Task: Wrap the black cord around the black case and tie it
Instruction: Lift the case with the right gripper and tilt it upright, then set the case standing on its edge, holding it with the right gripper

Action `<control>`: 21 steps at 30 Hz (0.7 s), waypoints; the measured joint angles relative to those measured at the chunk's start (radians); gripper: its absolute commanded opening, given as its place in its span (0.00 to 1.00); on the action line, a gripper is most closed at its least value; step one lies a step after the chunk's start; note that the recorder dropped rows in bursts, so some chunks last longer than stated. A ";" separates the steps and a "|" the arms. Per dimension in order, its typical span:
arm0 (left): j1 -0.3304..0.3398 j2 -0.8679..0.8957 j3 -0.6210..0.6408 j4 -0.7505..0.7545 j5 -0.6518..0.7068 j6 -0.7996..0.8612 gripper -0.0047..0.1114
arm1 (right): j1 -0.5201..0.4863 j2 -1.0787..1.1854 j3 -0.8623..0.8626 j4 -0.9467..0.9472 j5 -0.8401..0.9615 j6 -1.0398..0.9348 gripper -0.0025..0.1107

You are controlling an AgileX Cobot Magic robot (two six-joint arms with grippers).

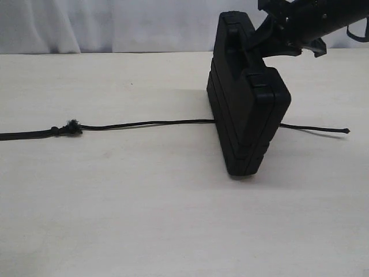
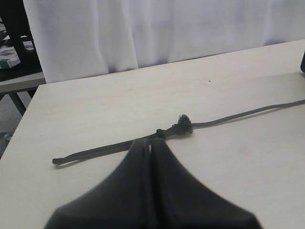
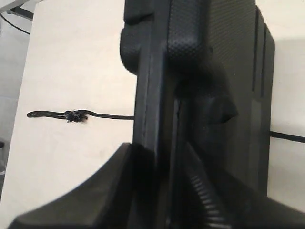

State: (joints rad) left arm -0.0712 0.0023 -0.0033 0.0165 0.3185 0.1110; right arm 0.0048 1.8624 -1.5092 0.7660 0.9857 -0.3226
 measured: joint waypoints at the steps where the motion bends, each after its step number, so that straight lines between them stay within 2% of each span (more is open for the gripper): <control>1: 0.000 0.000 0.000 0.000 0.000 0.000 0.04 | 0.000 0.000 0.000 -0.002 -0.001 0.000 0.31; 12: 0.000 0.000 0.000 0.000 0.000 0.000 0.04 | 0.000 -0.007 -0.010 -0.127 -0.057 0.077 0.31; 21: 0.000 0.000 0.000 0.000 0.000 0.000 0.04 | -0.016 0.022 0.002 -0.228 -0.077 0.015 0.31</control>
State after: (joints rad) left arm -0.0712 0.0023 -0.0033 0.0165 0.3185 0.1110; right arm -0.0111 1.8845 -1.5073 0.5380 0.9088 -0.3073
